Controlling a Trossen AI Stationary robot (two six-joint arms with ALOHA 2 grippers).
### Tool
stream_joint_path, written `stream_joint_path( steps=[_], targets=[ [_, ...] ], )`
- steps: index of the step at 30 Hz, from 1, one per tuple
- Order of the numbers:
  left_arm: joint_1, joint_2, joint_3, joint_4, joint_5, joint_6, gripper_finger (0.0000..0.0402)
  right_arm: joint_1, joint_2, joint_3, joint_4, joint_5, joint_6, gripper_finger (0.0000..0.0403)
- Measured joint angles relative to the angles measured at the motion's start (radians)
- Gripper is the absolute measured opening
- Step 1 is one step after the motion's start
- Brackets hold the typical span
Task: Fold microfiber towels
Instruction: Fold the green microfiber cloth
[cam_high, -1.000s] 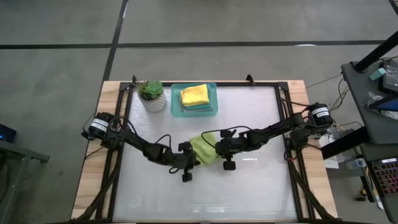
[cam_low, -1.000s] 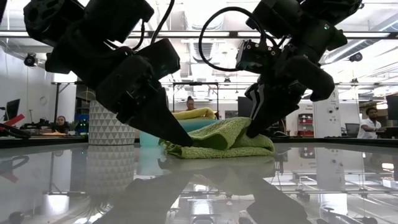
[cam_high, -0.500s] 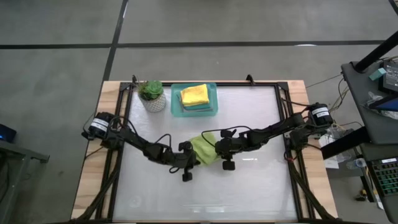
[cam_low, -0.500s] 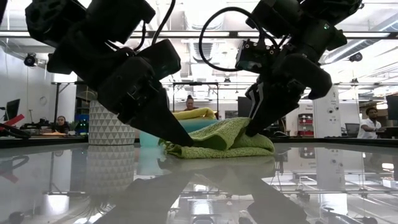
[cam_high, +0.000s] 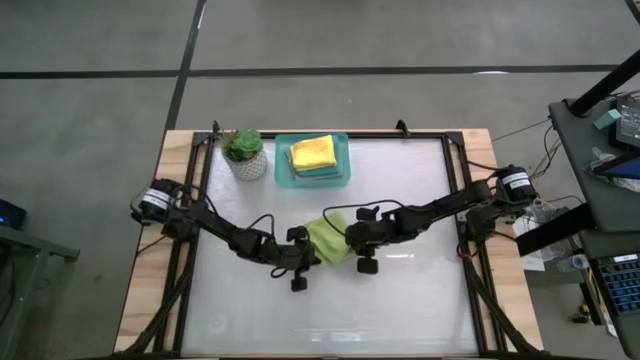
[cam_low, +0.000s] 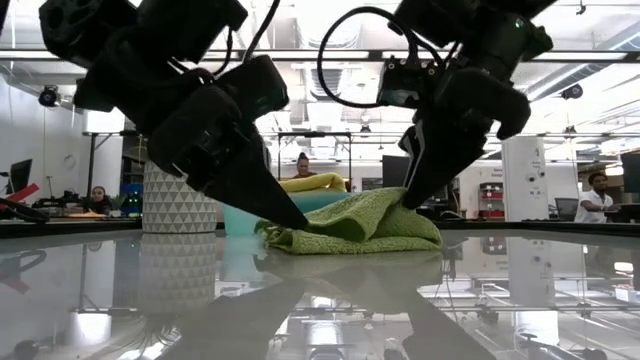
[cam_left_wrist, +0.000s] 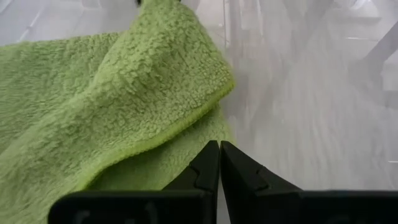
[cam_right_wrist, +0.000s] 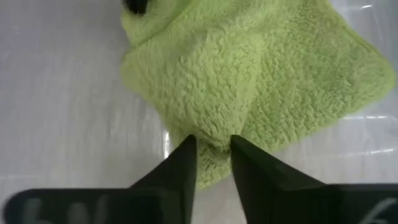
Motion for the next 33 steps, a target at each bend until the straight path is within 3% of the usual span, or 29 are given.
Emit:
stream_joint_path(
  steps=[5, 10, 20, 25, 33],
  targets=[
    [-0.003, -0.036, 0.001, -0.124, -0.001, 0.002, 0.0000, 0.007, 0.000, 0.019, -0.046, -0.001, 0.005, 0.0017],
    [-0.005, -0.045, 0.004, -0.262, -0.003, -0.005, 0.0000, 0.021, 0.000, 0.016, -0.081, -0.002, 0.115, 0.0013],
    [-0.007, -0.076, 0.006, -0.306, -0.002, 0.073, 0.0000, 0.068, 0.000, 0.014, -0.079, -0.011, 0.296, 0.0014],
    [-0.008, -0.096, 0.006, -0.286, -0.002, 0.058, 0.0000, 0.068, 0.000, 0.015, -0.076, -0.012, 0.304, 0.0043],
    [-0.013, -0.102, 0.006, -0.277, -0.002, 0.037, 0.0000, 0.068, 0.001, 0.071, -0.090, -0.029, 0.267, 0.0142]
  ],
)
